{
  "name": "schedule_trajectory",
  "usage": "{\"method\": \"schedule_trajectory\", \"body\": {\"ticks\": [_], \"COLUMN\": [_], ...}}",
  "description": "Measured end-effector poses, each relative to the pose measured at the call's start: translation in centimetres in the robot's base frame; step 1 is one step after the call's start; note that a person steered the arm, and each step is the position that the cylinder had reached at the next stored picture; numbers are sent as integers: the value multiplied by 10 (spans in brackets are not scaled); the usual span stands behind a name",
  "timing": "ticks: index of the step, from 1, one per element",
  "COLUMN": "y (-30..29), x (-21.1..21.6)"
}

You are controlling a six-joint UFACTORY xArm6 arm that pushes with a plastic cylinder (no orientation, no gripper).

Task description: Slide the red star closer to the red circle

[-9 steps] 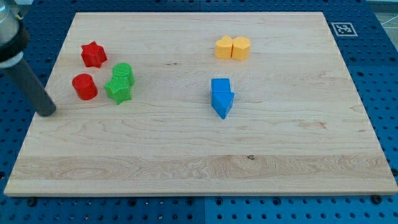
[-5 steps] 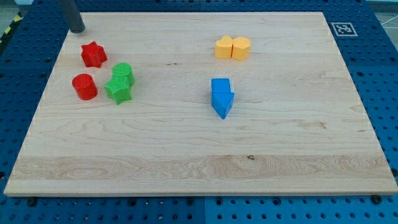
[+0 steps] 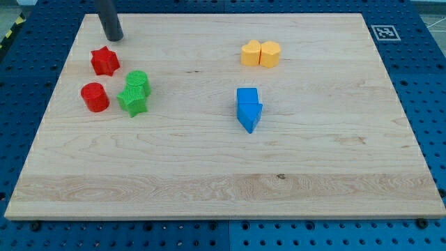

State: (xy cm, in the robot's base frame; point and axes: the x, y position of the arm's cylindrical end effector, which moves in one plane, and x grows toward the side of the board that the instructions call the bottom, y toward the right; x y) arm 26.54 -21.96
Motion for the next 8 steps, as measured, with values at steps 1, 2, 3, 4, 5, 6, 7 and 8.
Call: {"method": "schedule_trajectory", "body": {"ticks": [1,2,3,4,5,6,7,8], "y": [-8,-31,-35,-39,-39,-20,-2,12], "x": [16,47,61,92,85,44,39,47]}}
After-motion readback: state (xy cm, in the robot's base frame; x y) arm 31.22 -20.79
